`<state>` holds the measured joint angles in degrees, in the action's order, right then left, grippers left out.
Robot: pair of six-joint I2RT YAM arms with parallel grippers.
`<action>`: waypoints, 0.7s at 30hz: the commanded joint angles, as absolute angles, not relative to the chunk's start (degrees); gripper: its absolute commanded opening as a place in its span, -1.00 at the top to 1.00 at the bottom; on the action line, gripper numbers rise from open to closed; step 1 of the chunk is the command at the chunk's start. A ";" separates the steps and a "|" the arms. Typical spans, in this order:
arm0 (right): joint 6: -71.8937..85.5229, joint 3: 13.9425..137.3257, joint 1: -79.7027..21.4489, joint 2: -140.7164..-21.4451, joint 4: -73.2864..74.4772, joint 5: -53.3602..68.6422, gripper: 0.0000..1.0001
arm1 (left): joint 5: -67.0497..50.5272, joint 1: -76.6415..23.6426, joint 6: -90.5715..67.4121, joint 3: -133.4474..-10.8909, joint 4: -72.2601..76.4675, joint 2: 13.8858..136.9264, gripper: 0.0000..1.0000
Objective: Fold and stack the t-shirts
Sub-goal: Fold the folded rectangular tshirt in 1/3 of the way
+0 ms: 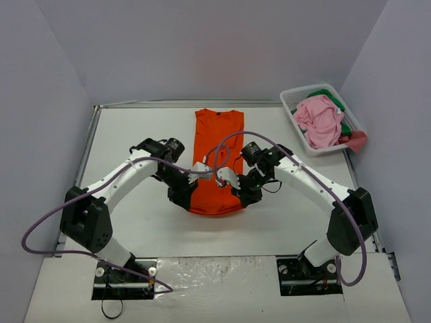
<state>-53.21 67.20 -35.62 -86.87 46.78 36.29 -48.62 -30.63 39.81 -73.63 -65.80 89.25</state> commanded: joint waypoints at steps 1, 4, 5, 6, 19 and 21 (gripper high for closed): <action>-51.59 70.65 -34.54 -88.33 50.10 34.02 1.00 | -48.08 -30.24 39.46 -77.43 -64.86 88.94 0.95; -51.50 72.33 -34.10 -88.59 50.54 33.14 1.00 | -46.85 -29.97 38.41 -79.36 -63.99 89.73 0.95; -51.42 73.64 -34.01 -89.03 50.97 32.79 1.00 | -46.32 -29.62 38.15 -80.15 -63.81 89.91 0.95; -51.50 74.35 -33.75 -89.21 51.06 32.44 1.00 | -46.06 -29.53 37.88 -80.50 -63.37 90.17 0.95; -51.94 83.84 -29.27 -94.22 51.68 30.59 1.00 | -40.96 -26.63 34.90 -87.27 -60.82 92.81 0.95; -52.38 85.24 -28.65 -95.18 51.68 30.50 1.00 | -39.73 -26.19 34.80 -88.50 -60.64 93.51 0.95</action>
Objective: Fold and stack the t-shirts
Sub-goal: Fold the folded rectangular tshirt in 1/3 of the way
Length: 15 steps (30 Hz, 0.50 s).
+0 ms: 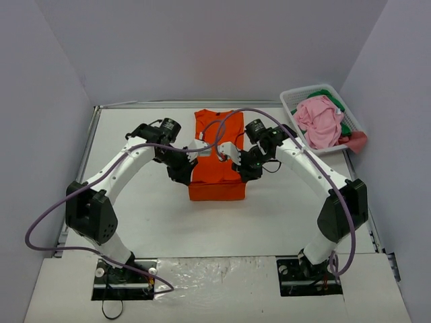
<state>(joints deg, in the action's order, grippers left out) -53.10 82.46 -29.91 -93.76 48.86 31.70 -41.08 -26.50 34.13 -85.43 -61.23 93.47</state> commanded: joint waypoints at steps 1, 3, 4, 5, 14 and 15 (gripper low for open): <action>-52.56 85.69 -28.39 -96.06 51.68 30.41 1.00 | -39.20 -26.10 34.89 -89.38 -60.56 94.04 0.95; -52.91 87.18 -27.69 -97.46 51.68 30.15 1.00 | -38.85 -25.58 34.89 -90.43 -60.64 95.09 0.95; -53.00 87.71 -27.42 -97.91 51.77 30.15 1.00 | -38.67 -25.40 34.89 -91.48 -60.64 95.45 0.95; -53.17 88.24 -27.07 -98.43 51.94 30.06 1.00 | -38.76 -25.23 34.89 -92.19 -60.64 95.88 0.95; -55.63 94.48 -24.44 -104.76 53.00 29.97 1.00 | -38.41 -24.35 36.30 -101.76 -63.37 103.52 0.95; -55.81 95.00 -24.17 -105.37 53.00 29.97 1.00 | -38.32 -24.26 36.39 -102.47 -63.63 104.14 0.95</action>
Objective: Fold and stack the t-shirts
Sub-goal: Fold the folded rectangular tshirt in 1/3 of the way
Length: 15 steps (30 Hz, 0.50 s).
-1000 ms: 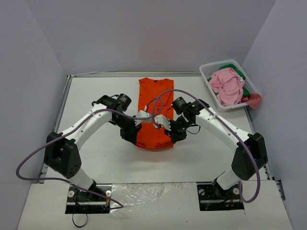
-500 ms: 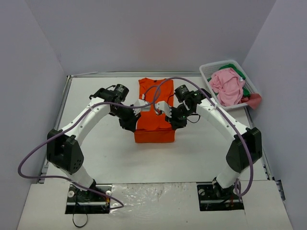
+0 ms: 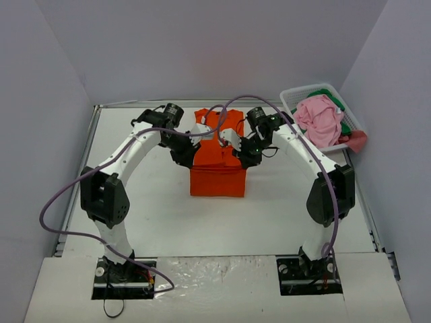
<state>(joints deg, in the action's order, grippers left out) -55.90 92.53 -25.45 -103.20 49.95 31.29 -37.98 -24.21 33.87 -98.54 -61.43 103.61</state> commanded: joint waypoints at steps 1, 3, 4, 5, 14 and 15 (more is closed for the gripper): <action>-56.42 95.97 -24.00 -105.82 53.17 29.97 1.00 | -38.41 -24.08 36.65 -103.18 -63.63 104.67 0.95; -56.78 97.20 -23.12 -107.57 53.44 30.06 1.00 | -38.32 -23.82 36.91 -105.29 -64.07 106.43 0.95; -57.30 98.51 -22.85 -108.19 53.61 30.15 1.00 | -38.32 -23.73 37.26 -105.99 -64.25 106.96 0.95; -57.48 99.22 -22.50 -108.89 53.79 30.32 1.00 | -38.23 -23.47 37.35 -106.61 -64.42 108.09 0.95; -59.15 107.31 -20.04 -117.06 55.37 31.38 1.00 | -38.06 -21.62 38.58 -114.16 -65.39 114.86 0.95; -59.32 108.62 -19.95 -118.29 55.55 31.64 1.00 | -38.14 -21.27 38.76 -114.78 -65.65 115.48 0.95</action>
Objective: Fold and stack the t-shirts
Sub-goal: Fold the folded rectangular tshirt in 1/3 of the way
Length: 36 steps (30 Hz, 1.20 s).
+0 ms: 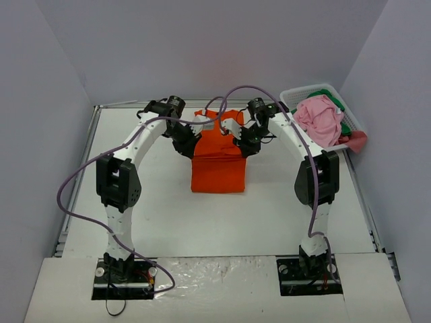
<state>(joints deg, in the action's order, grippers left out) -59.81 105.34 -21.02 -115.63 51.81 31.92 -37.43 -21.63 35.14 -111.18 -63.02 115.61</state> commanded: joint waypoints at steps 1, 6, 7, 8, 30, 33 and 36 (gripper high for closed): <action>-59.50 109.24 -19.86 -118.91 55.72 31.64 1.00 | -38.23 -21.18 38.93 -116.18 -65.83 116.10 0.95; -60.20 113.63 -19.25 -123.65 56.69 31.46 1.00 | -38.85 -20.30 39.55 -120.14 -66.71 120.58 0.95; -60.29 114.16 -18.99 -124.18 56.86 31.38 1.00 | -38.93 -20.22 39.90 -121.28 -66.80 121.19 0.95; -60.47 114.69 -18.81 -125.32 57.21 31.29 1.00 | -39.11 -20.13 39.99 -121.90 -66.97 122.33 0.95; -61.61 125.68 -16.26 -136.14 58.01 31.73 1.00 | -38.67 -19.16 41.40 -134.56 -69.08 133.68 0.95; -61.26 127.70 -16.26 -137.46 58.01 31.82 1.00 | -38.23 -18.99 41.48 -135.52 -69.34 134.38 0.95; -61.17 129.02 -16.26 -138.25 57.92 32.08 1.00 | -37.79 -18.72 41.40 -136.05 -69.26 134.65 0.95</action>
<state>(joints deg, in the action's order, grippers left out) -63.26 126.19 -17.21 -136.90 55.09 33.19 -37.95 -18.85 37.67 -132.92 -67.22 135.83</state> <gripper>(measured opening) 0.019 0.029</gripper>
